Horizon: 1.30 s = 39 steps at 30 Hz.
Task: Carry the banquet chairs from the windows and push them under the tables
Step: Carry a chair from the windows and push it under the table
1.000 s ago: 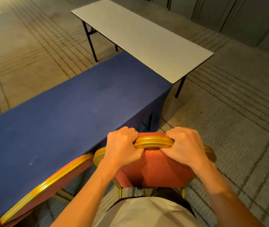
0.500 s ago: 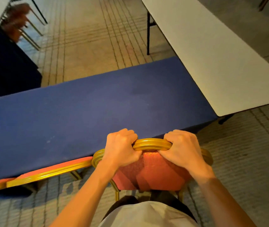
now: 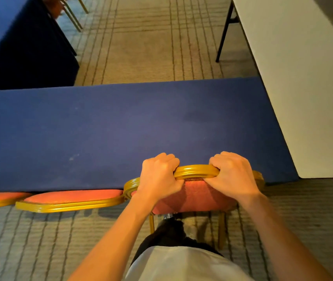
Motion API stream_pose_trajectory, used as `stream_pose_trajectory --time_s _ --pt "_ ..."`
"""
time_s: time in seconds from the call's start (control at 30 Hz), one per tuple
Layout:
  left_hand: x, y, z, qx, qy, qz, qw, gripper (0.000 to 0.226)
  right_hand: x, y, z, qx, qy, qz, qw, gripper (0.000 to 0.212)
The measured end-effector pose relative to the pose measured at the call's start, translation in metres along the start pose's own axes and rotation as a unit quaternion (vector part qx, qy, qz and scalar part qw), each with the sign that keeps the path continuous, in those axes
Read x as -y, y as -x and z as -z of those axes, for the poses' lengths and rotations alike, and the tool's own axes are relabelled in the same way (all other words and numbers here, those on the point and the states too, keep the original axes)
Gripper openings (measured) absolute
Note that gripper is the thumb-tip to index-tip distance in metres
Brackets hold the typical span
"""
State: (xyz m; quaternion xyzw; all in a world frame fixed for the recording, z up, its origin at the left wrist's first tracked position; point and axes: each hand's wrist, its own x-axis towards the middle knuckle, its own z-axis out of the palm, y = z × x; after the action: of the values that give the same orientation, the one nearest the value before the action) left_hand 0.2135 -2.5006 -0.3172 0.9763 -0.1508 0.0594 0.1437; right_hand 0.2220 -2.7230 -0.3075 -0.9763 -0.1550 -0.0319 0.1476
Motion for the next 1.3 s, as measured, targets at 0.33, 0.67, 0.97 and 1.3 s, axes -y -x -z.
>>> stream_pose_trajectory --time_s 0.33,0.67,0.97,1.3 --pt "-0.006 -0.025 -0.019 0.019 0.019 0.017 1.000 0.031 -0.025 -0.016 -0.013 0.039 -0.044 -0.058 0.997 0.030" --pt "-0.016 0.002 -0.031 -0.028 0.011 0.018 0.999 0.031 -0.029 0.014 -0.023 0.024 -0.061 -0.040 0.997 0.022" --pt "-0.031 0.039 -0.036 0.053 0.028 0.034 0.998 0.023 -0.021 0.058 -0.026 0.027 -0.062 -0.037 0.997 0.022" --pt "-0.071 0.153 -0.049 0.146 0.076 0.041 0.986 0.022 -0.004 0.173 -0.046 0.083 -0.074 -0.012 0.994 0.034"
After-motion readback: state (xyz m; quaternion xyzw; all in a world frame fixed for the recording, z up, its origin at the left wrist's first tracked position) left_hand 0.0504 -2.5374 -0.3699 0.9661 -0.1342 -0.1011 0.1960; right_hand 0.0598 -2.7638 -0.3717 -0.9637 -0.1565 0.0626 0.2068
